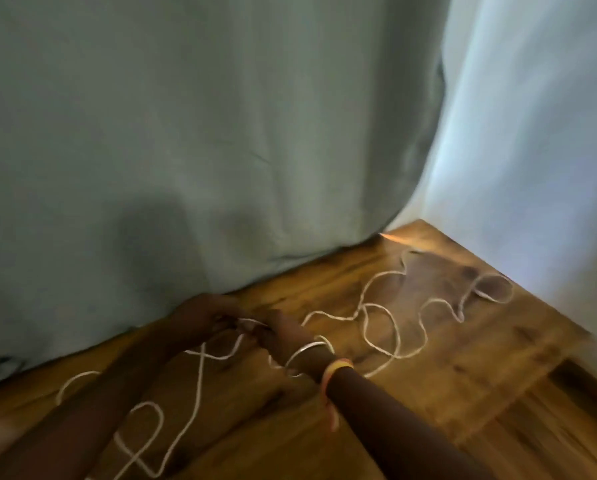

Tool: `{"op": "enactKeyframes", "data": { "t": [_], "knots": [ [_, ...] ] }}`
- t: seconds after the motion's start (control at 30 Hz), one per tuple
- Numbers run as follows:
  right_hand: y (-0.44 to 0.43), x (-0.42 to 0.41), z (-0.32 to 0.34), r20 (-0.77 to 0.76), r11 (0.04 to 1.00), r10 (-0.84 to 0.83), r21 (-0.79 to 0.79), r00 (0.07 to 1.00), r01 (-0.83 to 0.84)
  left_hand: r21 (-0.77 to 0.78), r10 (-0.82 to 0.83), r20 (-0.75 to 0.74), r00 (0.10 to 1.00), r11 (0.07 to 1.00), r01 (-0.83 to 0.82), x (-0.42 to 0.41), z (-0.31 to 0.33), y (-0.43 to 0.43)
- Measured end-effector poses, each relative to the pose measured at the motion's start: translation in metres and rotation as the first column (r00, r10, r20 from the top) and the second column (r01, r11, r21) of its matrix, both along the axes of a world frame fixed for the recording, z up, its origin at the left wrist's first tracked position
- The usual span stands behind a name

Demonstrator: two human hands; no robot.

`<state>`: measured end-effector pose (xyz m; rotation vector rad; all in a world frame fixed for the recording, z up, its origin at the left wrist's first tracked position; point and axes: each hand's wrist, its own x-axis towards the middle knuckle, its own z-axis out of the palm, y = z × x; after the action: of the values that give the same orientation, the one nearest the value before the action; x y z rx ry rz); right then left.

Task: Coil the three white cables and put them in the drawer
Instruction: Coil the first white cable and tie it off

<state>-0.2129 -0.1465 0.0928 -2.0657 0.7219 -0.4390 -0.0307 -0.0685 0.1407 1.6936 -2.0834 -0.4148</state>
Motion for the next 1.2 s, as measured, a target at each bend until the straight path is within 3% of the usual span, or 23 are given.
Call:
{"op": "enactKeyframes", "data": {
  "t": [0.1, 0.2, 0.3, 0.43, 0.57, 0.7, 0.8, 0.9, 1.0, 1.07, 1.13, 1.2],
  "knots": [
    [-0.003, 0.034, 0.044, 0.136, 0.966, -0.041, 0.258, 0.990, 0.004, -0.042, 0.089, -0.009, 0.996, 0.995, -0.089, 0.033, 0.053, 0.002],
    [0.003, 0.060, 0.094, 0.345, 0.792, -0.089, 0.593, 0.934, -0.143, -0.189, 0.166, -0.032, 0.986, 0.967, -0.169, 0.059, 0.101, 0.018],
    [0.010, 0.072, 0.125, 0.502, 0.655, -0.111, 0.686, 0.858, -0.316, -0.318, 0.278, -0.108, 0.954, 0.900, -0.298, 0.084, 0.134, 0.025],
    [0.027, 0.085, 0.154, 0.587, 0.653, 0.002, 0.612, 0.809, -0.446, -0.435, 0.402, -0.112, 0.909, 0.802, -0.408, 0.110, 0.162, 0.036],
    [0.043, 0.096, 0.167, 0.539, 0.705, 0.162, 0.522, 0.827, -0.479, -0.463, 0.473, -0.114, 0.874, 0.753, -0.468, 0.120, 0.177, 0.044],
    [0.046, 0.100, 0.170, 0.536, 0.669, 0.228, 0.520, 0.812, -0.531, -0.490, 0.494, -0.103, 0.863, 0.730, -0.476, 0.122, 0.181, 0.049],
    [0.045, 0.095, 0.171, 0.425, 0.834, 0.324, 0.293, 0.845, -0.467, -0.512, 0.499, -0.087, 0.862, 0.720, -0.469, 0.122, 0.182, 0.051],
    [0.045, 0.088, 0.169, 0.338, 0.896, 0.384, 0.088, 0.859, -0.435, -0.533, 0.505, -0.112, 0.856, 0.697, -0.480, 0.123, 0.183, 0.053],
    [0.046, 0.081, 0.174, 0.355, 0.878, 0.339, 0.212, 0.871, -0.428, -0.467, 0.505, -0.139, 0.852, 0.725, -0.506, 0.122, 0.184, 0.052],
    [0.046, 0.076, 0.180, 0.430, 0.790, 0.248, 0.429, 0.868, -0.438, -0.381, 0.507, -0.154, 0.848, 0.762, -0.524, 0.118, 0.180, 0.050],
    [0.045, 0.072, 0.185, 0.544, 0.592, 0.117, 0.633, 0.831, -0.498, -0.331, 0.471, -0.046, 0.881, 0.825, -0.459, 0.109, 0.171, 0.048],
    [0.043, 0.068, 0.191, 0.629, 0.412, 0.004, 0.707, 0.777, -0.575, -0.260, 0.370, -0.031, 0.929, 0.894, -0.364, 0.091, 0.164, 0.046]
  ]
}}
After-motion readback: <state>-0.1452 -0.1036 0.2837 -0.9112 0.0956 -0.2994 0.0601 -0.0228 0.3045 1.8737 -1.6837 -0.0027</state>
